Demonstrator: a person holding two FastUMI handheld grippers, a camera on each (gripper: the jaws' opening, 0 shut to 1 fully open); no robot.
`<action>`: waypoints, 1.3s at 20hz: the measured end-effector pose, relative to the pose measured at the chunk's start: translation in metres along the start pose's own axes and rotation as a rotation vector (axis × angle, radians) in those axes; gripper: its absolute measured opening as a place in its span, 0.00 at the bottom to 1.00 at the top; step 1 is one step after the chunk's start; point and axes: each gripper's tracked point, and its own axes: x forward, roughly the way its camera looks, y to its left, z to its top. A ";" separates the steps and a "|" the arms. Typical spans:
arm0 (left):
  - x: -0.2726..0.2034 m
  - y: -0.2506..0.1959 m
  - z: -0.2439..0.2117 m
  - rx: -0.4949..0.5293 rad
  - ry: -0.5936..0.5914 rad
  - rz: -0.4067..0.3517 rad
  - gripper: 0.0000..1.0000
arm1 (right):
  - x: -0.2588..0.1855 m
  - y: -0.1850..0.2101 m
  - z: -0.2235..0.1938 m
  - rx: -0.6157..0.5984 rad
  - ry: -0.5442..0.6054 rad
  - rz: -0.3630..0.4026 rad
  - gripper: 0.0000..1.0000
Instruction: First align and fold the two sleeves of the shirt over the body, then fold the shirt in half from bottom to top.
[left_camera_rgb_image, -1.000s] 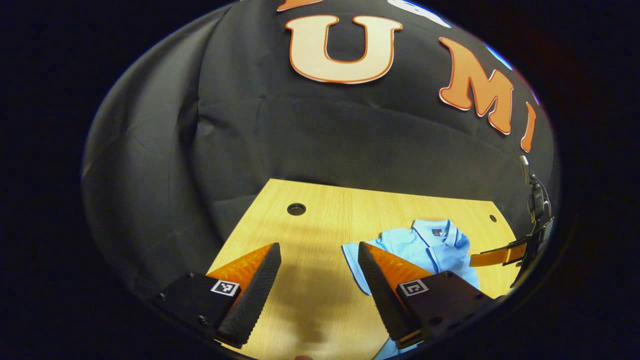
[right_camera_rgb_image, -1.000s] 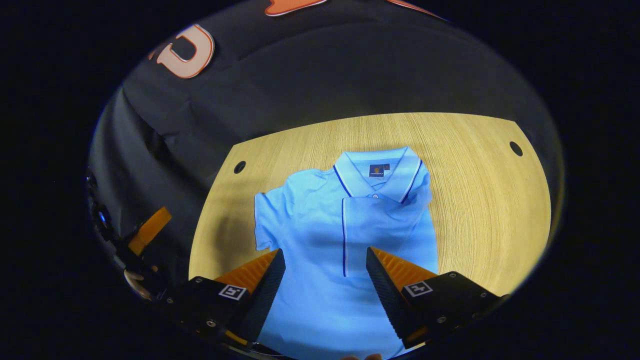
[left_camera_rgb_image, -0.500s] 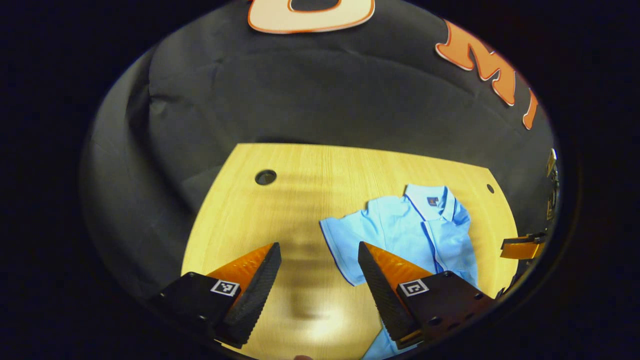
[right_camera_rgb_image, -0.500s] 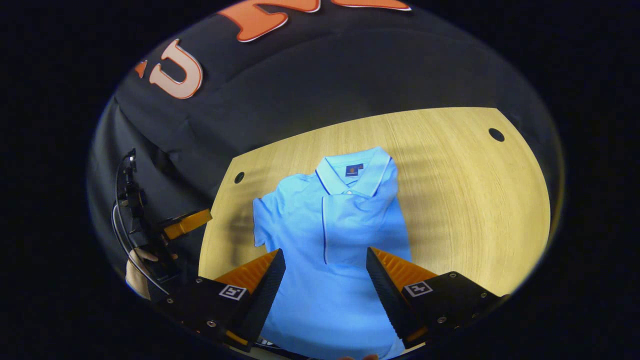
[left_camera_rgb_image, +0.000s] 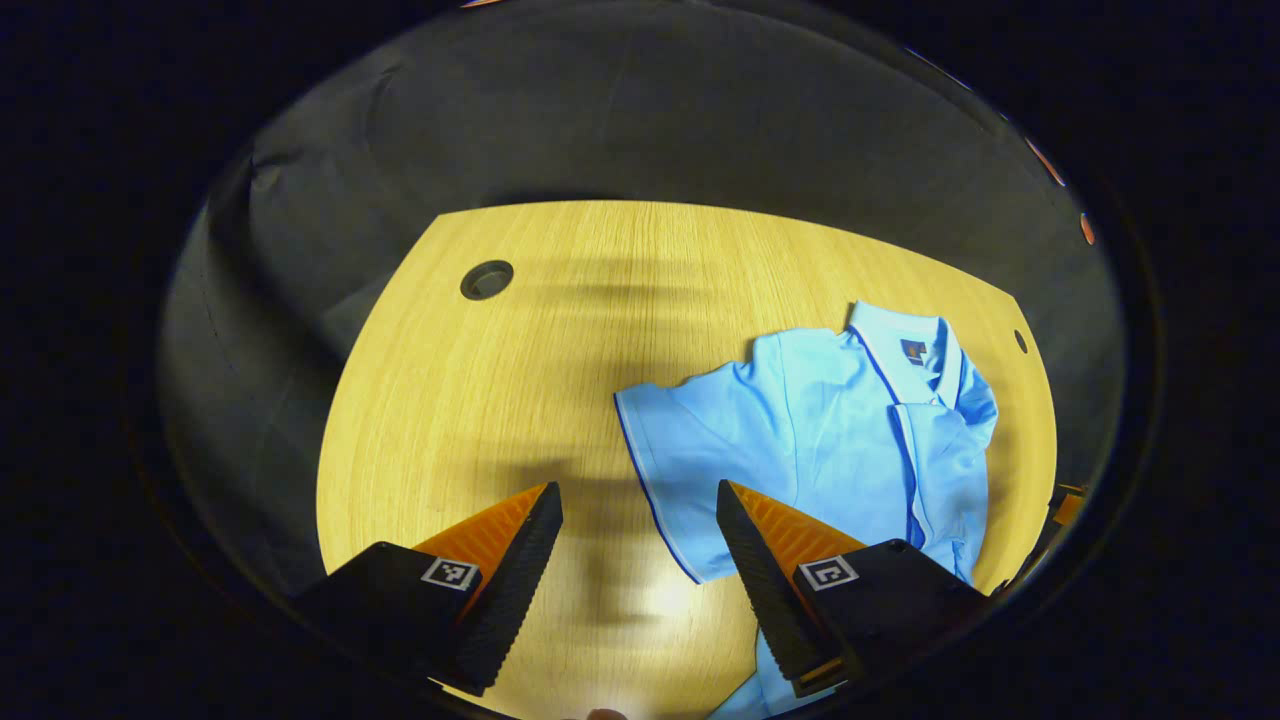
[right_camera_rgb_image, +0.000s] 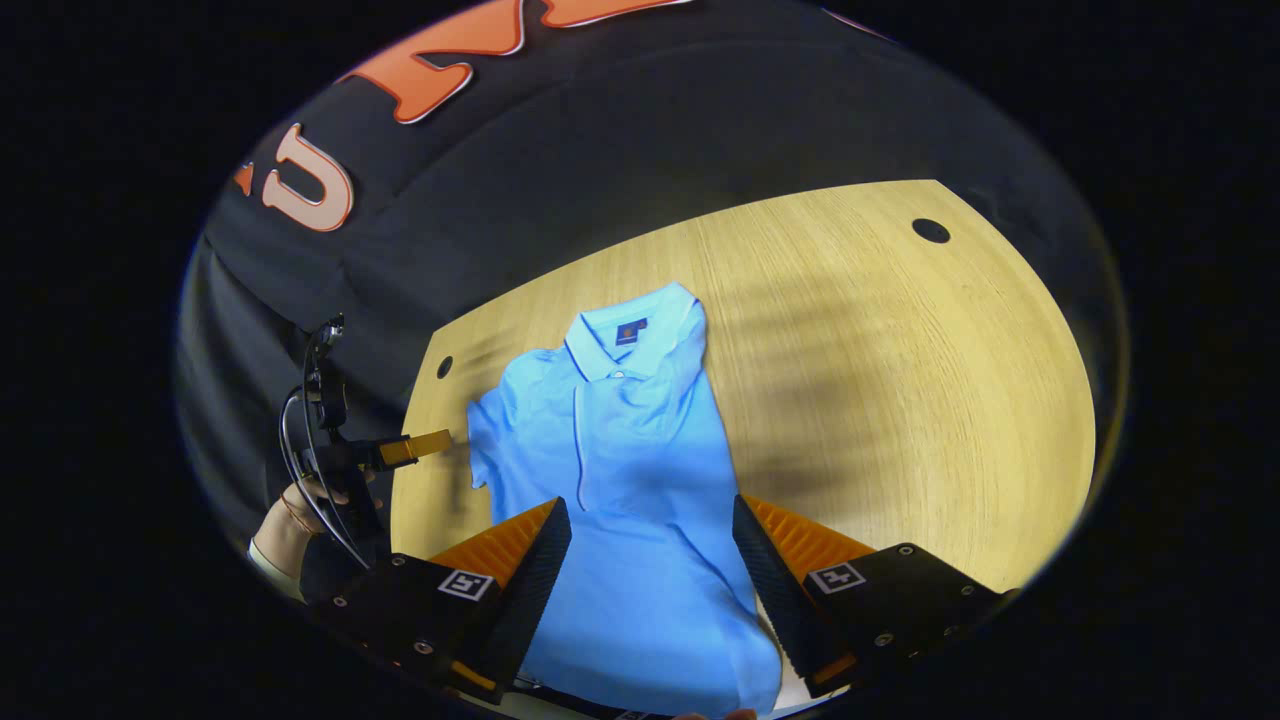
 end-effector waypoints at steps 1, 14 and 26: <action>0.006 -0.003 -0.002 0.000 0.012 0.000 1.00 | 0.001 -0.004 -0.001 0.010 0.005 0.000 0.98; 0.040 -0.003 -0.018 -0.048 0.085 0.034 0.81 | 0.005 -0.015 -0.001 0.045 0.032 0.038 0.99; 0.032 -0.019 -0.014 -0.085 0.057 -0.010 0.08 | 0.010 -0.022 -0.008 0.022 0.027 0.009 0.98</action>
